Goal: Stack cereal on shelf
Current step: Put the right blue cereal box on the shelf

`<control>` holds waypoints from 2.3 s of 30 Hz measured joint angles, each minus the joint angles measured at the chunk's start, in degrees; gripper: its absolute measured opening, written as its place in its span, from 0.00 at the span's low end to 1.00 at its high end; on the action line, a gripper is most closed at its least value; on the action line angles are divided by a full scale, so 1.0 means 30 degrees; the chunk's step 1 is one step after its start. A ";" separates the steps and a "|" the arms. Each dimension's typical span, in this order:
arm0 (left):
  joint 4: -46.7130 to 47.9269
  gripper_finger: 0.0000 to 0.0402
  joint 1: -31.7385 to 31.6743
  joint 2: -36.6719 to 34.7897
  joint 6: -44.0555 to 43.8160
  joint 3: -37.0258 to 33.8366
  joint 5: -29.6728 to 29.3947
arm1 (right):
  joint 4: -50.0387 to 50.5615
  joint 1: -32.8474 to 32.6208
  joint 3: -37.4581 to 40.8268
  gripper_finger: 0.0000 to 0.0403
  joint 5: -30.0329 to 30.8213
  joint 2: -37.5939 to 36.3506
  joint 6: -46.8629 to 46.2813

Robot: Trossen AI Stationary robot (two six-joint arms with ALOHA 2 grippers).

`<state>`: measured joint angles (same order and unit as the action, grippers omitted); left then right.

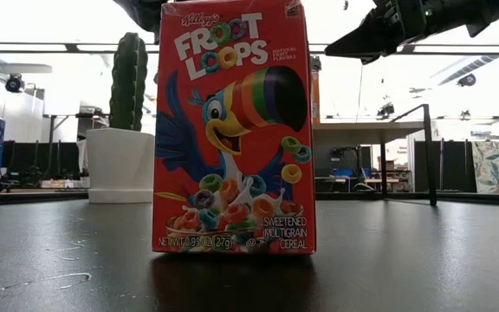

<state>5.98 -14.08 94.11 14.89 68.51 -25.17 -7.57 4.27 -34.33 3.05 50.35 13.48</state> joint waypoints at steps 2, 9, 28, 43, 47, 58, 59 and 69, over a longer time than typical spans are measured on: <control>0.0136 0.16 0.0165 -0.0036 0.0249 0.0036 -0.0007 | 0.0000 0.0000 0.0000 0.03 0.0003 0.0000 0.0006; 0.3956 0.16 0.1335 -0.1150 0.0992 0.1544 0.0007 | 0.0007 0.0000 0.0000 0.03 0.0000 0.0000 -0.0002; 0.6433 0.16 -0.0596 -0.4501 0.4112 0.0509 0.2912 | 0.0015 0.0000 0.0000 0.03 0.0000 0.0000 -0.0002; 0.4567 0.16 -0.0985 -0.2987 0.4184 0.0321 0.1874 | 0.0025 0.0000 0.0080 0.03 -0.0007 0.0000 0.0010; 0.4231 0.16 -0.0985 -0.2987 0.4174 0.0321 0.1878 | 0.0015 -0.0006 0.0080 0.03 -0.0007 0.0006 0.0007; 0.4159 0.16 -0.1007 -0.2987 0.3813 0.0321 0.1872 | 0.0010 -0.0004 0.0080 0.03 -0.0007 0.0000 0.0006; 0.4089 0.16 -0.1025 -0.2987 0.3817 0.0321 0.1872 | 0.0007 -0.0003 0.0080 0.03 -0.0007 0.0000 0.0011; 0.3680 0.16 -0.1271 -0.2987 0.3872 0.0321 0.1872 | 0.0007 0.0000 0.0087 0.03 -0.0007 0.0006 0.0040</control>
<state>17.02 -17.90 85.14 26.50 69.47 -19.55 -7.55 4.27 -34.06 3.03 50.36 13.60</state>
